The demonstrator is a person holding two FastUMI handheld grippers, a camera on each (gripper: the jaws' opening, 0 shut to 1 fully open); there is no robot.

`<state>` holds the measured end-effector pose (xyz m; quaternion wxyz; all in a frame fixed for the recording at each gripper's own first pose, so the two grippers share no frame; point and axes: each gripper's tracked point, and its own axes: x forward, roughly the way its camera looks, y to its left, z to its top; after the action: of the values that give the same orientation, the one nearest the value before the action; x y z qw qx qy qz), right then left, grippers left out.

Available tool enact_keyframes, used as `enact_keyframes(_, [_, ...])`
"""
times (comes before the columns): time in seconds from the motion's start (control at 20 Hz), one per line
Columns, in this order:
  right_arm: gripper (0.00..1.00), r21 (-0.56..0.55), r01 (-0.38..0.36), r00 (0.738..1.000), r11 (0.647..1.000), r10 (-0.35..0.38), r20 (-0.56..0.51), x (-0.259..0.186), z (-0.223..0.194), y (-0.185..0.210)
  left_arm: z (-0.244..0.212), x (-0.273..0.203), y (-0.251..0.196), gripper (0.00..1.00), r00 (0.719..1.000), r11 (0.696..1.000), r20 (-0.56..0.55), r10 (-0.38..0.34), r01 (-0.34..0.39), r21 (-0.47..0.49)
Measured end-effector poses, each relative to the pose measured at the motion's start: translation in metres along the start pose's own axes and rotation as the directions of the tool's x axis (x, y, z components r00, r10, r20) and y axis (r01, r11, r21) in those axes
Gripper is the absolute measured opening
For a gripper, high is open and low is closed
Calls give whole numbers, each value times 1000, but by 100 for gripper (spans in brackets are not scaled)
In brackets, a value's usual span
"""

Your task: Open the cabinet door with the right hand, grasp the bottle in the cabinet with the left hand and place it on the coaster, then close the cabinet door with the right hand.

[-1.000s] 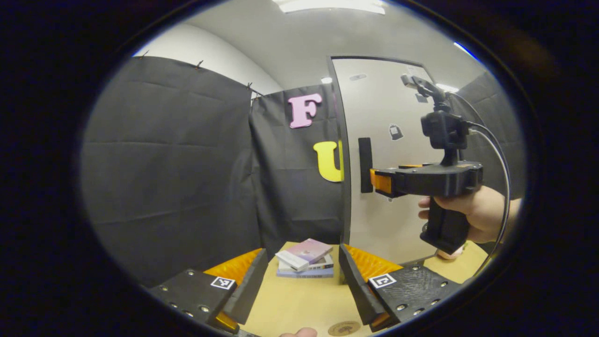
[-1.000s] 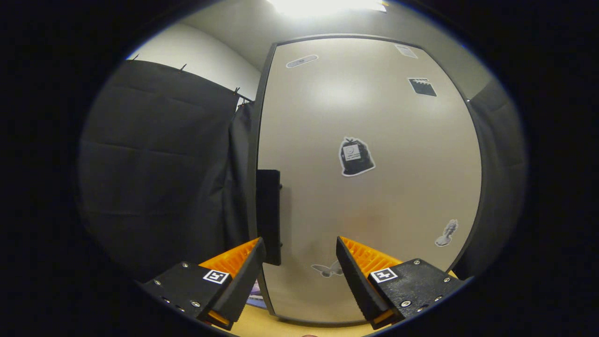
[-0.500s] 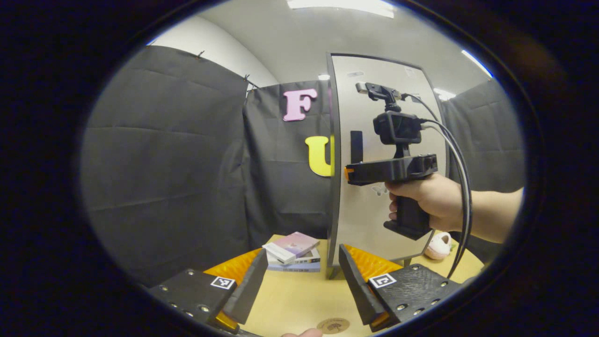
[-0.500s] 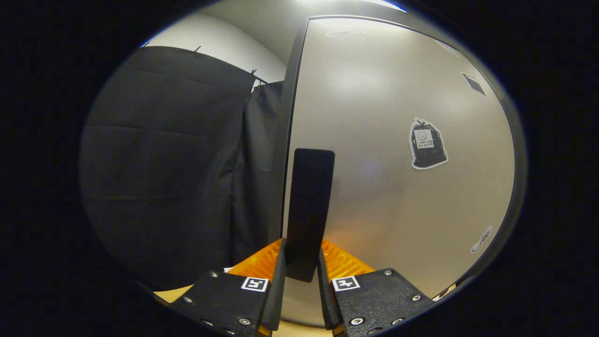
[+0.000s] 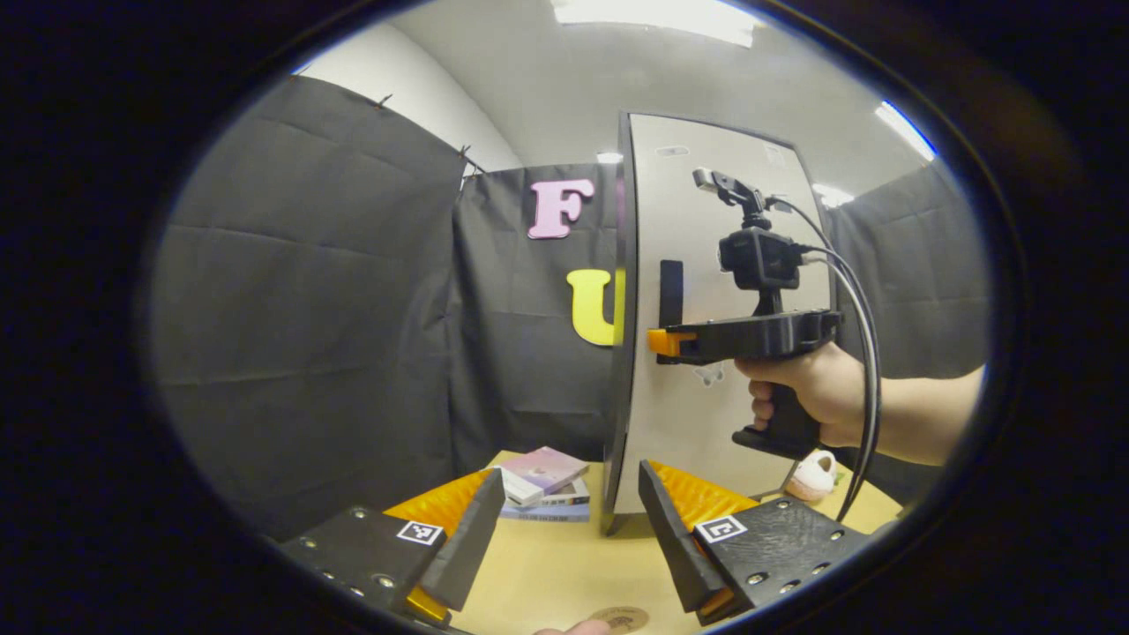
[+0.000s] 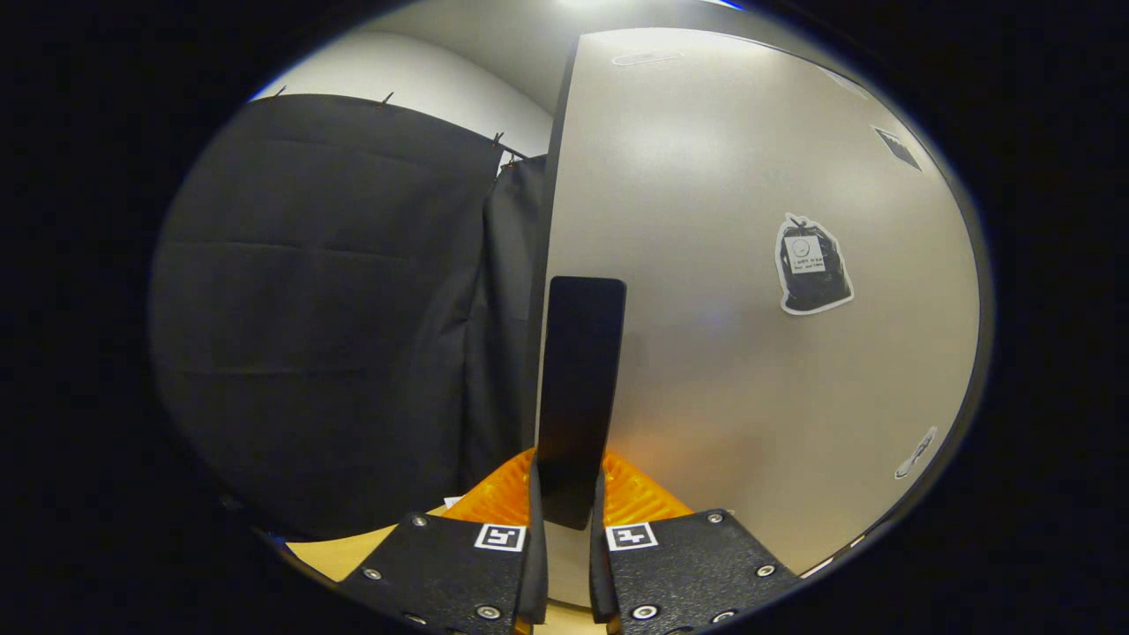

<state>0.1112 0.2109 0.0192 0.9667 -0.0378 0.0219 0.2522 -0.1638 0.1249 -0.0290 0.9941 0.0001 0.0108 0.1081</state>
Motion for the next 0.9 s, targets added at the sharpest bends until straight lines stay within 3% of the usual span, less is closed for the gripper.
enact_keyframes(0.05, [19, 7, -11, 1000, 1000, 11, 1, -4, 0, 2, 3, -1, 0, 92, 1000, 1000, 12, 2, -2, 18])
enact_keyframes(0.2, [19, 16, -33, 999, 999, 33, -2, -7, -2, 0, 6, 0, -6, 92, 998, 998, 45, -42, 40, 43])
enact_keyframes(0.25, [19, 26, -38, 999, 999, 38, -8, -7, -4, -1, 2, 3, -10, 87, 997, 997, 45, -66, 64, 40])
enact_keyframes(0.35, [19, 43, -47, 999, 998, 48, -23, -8, -7, -5, -5, 0, -23, 92, 994, 994, 25, -106, 106, 29])
enact_keyframes(0.45, [19, 42, -59, 998, 997, 60, -25, -12, -7, -6, -3, -2, -28, 87, 991, 992, 26, -128, 127, 20])
enact_keyframes(0.5, [19, 44, -68, 997, 997, 69, -24, -14, -8, -6, -2, -2, -30, 92, 991, 991, 30, -129, 128, 24])
enact_keyframes(0.9, [19, 70, -149, 989, 986, 150, -13, -30, -13, -14, 14, -55, -68, 88, 996, 993, 55, -72, 66, 94])
